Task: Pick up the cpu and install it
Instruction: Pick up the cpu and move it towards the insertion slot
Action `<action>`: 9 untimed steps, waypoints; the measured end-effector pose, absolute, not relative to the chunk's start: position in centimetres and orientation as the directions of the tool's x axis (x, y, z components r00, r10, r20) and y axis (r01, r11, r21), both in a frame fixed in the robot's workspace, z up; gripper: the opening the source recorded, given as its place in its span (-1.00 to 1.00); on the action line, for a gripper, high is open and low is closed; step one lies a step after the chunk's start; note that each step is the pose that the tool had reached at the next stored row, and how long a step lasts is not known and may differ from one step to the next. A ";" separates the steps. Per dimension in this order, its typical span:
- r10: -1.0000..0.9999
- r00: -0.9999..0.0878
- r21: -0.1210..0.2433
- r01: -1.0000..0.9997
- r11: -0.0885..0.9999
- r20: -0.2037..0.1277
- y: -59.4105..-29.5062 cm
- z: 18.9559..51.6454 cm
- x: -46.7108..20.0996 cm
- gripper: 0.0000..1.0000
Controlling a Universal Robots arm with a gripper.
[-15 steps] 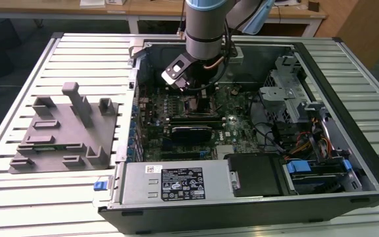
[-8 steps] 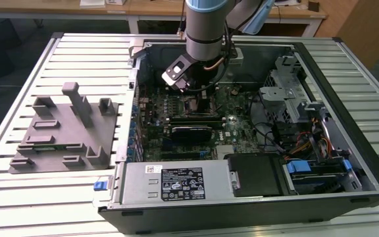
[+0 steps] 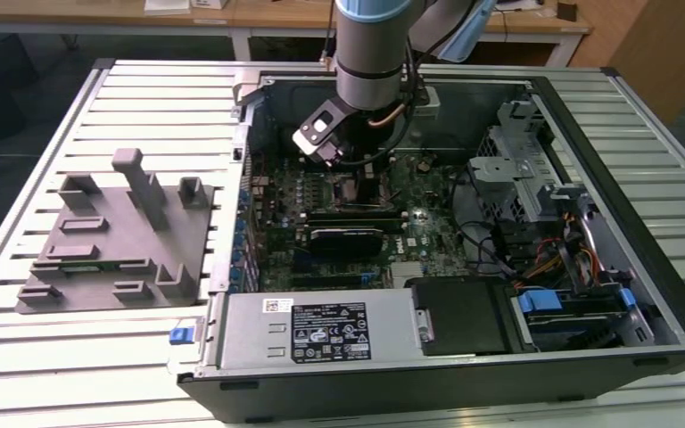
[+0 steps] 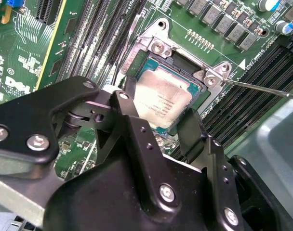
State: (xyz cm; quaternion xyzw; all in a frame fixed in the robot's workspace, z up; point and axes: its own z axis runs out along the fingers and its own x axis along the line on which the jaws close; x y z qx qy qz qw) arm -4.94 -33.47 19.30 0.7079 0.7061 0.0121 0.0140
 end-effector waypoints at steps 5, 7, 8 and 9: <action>1.000 0.002 0.037 0.999 -0.002 -0.003 -33.5 19.3 -4.9 0.22; 1.000 0.003 0.037 0.999 -0.002 -0.003 -33.4 19.3 -4.9 0.22; 1.000 0.003 0.037 0.999 -0.002 -0.003 -33.3 19.3 -4.9 0.22; 1.000 0.003 0.037 0.999 -0.002 -0.003 -33.2 19.3 -4.9 0.22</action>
